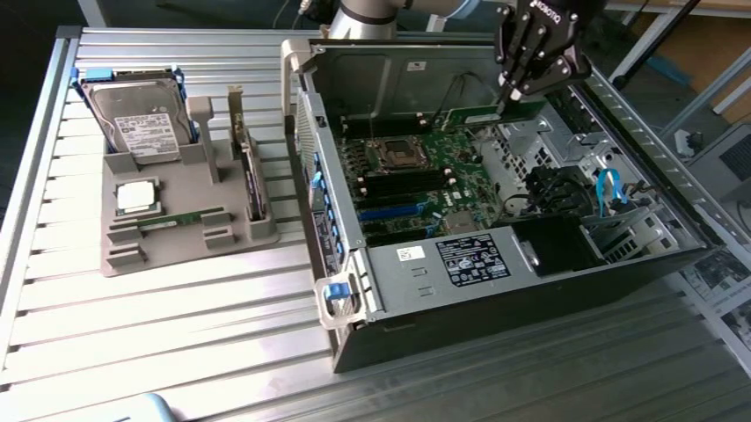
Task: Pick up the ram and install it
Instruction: 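Insert the ram into the slot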
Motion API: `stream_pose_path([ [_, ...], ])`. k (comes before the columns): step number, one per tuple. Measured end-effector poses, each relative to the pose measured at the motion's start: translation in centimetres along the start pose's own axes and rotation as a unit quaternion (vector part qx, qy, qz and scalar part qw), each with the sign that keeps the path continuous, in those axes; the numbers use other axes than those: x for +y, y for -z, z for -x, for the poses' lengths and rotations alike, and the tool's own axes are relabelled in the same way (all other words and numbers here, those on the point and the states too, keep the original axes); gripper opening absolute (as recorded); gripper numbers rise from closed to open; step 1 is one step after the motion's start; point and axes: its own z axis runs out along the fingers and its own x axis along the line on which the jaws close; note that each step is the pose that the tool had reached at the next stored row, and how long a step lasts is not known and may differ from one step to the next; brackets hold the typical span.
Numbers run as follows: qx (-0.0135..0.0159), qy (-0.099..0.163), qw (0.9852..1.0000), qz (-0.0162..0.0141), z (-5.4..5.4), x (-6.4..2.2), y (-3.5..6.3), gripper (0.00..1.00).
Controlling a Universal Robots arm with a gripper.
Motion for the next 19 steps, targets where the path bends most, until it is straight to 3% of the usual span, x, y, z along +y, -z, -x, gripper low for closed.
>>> stream_pose_path([
  [19,0.0063,0.000,1.0000,0.0005,0.3,2.43,-1.89,0.13],
])
